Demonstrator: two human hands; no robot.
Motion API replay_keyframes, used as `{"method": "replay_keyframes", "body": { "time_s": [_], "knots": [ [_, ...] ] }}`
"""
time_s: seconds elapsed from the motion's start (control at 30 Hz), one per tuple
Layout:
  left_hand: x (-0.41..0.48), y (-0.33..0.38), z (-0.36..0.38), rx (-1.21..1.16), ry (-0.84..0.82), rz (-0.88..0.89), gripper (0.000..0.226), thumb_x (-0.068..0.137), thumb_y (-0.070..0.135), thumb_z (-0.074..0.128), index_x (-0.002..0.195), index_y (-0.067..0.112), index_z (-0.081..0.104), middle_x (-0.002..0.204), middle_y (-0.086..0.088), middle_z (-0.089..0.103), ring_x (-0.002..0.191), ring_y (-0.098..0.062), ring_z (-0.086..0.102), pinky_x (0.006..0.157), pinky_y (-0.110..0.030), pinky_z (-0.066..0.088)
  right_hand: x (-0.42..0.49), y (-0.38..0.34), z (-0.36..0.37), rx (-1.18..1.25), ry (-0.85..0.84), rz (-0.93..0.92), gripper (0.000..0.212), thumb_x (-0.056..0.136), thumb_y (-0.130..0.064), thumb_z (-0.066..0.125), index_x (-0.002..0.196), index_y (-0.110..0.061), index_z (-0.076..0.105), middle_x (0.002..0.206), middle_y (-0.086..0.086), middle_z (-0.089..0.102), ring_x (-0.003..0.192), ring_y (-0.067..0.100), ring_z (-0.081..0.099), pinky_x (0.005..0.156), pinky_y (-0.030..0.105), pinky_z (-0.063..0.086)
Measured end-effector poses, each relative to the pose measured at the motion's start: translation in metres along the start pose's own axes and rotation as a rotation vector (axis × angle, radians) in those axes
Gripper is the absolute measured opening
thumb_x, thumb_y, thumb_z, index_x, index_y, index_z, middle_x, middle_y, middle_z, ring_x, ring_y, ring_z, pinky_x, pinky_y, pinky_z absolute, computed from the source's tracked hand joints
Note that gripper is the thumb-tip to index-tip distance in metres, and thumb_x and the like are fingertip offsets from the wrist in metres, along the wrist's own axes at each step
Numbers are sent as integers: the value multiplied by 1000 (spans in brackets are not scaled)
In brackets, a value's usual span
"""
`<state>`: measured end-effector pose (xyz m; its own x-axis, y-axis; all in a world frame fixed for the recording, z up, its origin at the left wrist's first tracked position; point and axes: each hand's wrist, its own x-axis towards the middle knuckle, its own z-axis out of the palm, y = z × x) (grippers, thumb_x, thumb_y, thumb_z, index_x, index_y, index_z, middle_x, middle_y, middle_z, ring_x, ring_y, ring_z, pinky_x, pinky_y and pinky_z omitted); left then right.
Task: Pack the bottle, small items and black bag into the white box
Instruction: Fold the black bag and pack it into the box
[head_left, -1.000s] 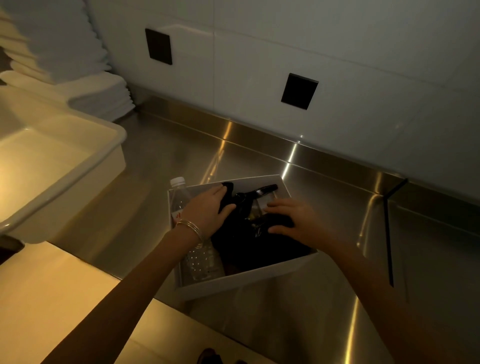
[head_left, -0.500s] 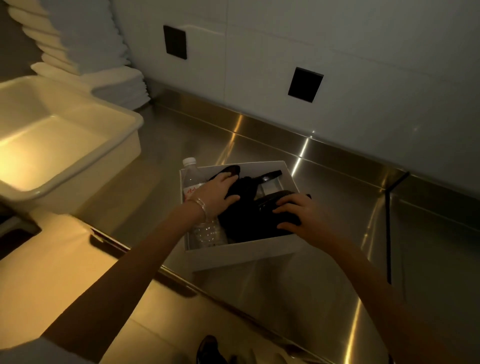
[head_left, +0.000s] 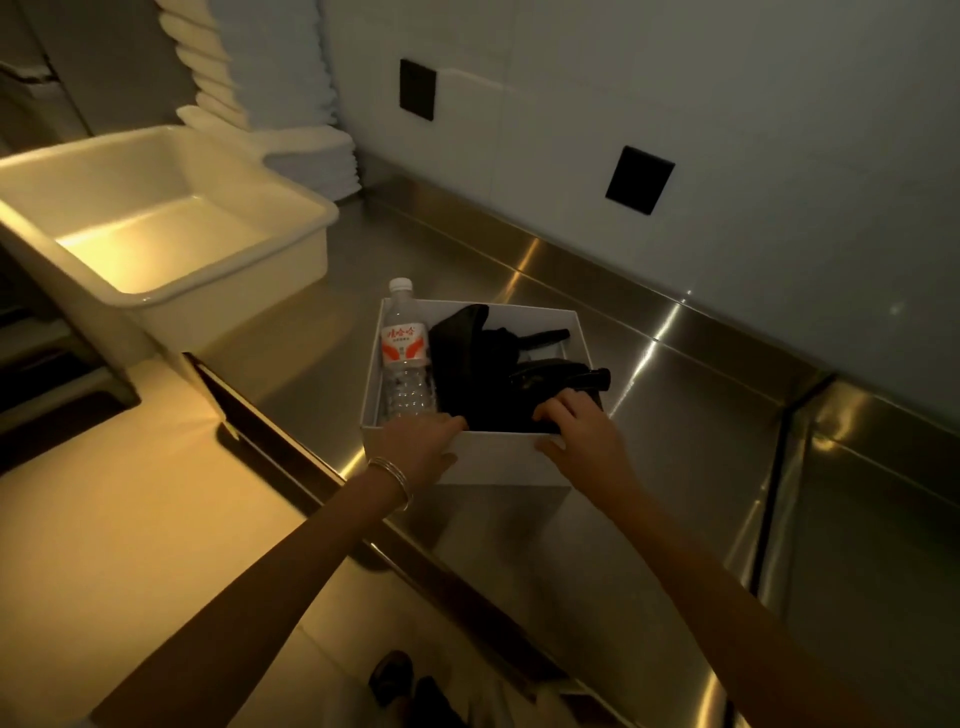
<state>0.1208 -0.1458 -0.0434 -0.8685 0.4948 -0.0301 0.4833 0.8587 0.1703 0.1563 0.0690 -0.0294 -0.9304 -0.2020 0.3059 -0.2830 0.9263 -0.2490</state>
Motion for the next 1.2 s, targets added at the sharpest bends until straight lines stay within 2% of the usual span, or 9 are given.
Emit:
{"method": "replay_keyframes", "body": {
  "time_s": [0.1, 0.17, 0.27, 0.37, 0.5, 0.63, 0.87, 1.0, 1.2],
  "knots": [
    [-2, 3, 1, 44, 25, -8, 33, 88, 28, 54, 119, 19, 47, 119, -6, 57, 106, -24, 55, 86, -37, 47, -4, 2, 3, -35, 61, -47, 31, 63, -9, 80, 88, -11, 62, 89, 7, 63, 77, 23, 60, 56, 32, 52],
    [-3, 4, 0, 68, 41, -10, 33, 88, 27, 54, 118, 18, 48, 118, -6, 58, 105, -24, 56, 85, -37, 48, -8, 3, 7, -52, 18, -39, 34, 61, -12, 82, 89, -13, 62, 88, 5, 63, 77, 22, 61, 56, 32, 52],
    [-6, 9, 1, 112, 71, -8, 33, 87, 27, 55, 118, 16, 47, 118, -7, 58, 106, -25, 55, 86, -37, 45, -16, 4, 13, -79, -51, -21, 45, 61, -16, 83, 101, -11, 63, 98, 9, 64, 85, 28, 62, 65, 38, 52],
    [-11, 10, 8, 134, 147, 3, 39, 83, 27, 61, 118, 14, 48, 120, -9, 56, 110, -27, 52, 92, -38, 39, -16, 2, 18, -91, -90, 19, 47, 66, -22, 80, 107, -11, 60, 100, 10, 64, 89, 29, 60, 76, 38, 45],
    [-17, 8, 17, 50, 256, -25, 50, 68, 29, 77, 111, 13, 57, 114, -14, 61, 105, -32, 54, 91, -42, 40, -14, 1, 29, -100, -53, 77, 44, 63, -29, 81, 99, -14, 59, 95, 6, 63, 87, 27, 58, 75, 39, 43],
    [-19, 12, 19, -83, 366, -91, 39, 63, 25, 81, 96, 12, 63, 98, -12, 67, 93, -32, 60, 83, -43, 42, -14, -6, 34, -9, 70, 161, 33, 64, -21, 80, 86, -14, 57, 87, 5, 61, 84, 25, 56, 73, 33, 32],
    [-20, 19, 19, -147, 489, -77, 28, 61, 15, 81, 81, 15, 62, 83, -8, 67, 80, -29, 62, 72, -40, 46, -18, -7, 33, 100, 95, 175, 29, 65, -18, 78, 85, -15, 57, 88, 1, 60, 87, 22, 54, 77, 29, 24],
    [-22, 16, 7, -222, 527, -63, 25, 65, 13, 79, 84, 13, 63, 86, -10, 67, 85, -30, 61, 79, -42, 44, -14, -12, 21, 108, 139, 166, 31, 62, -17, 81, 85, -15, 60, 87, 1, 61, 86, 21, 54, 73, 24, 17],
    [-17, 8, -19, -344, 565, -94, 24, 66, 13, 76, 85, 13, 62, 92, -8, 65, 95, -27, 55, 83, -36, 33, 1, -27, -5, 145, 150, 184, 32, 64, -17, 79, 83, -20, 53, 85, -11, 47, 84, 6, 39, 74, 20, 15]
  ]
}}
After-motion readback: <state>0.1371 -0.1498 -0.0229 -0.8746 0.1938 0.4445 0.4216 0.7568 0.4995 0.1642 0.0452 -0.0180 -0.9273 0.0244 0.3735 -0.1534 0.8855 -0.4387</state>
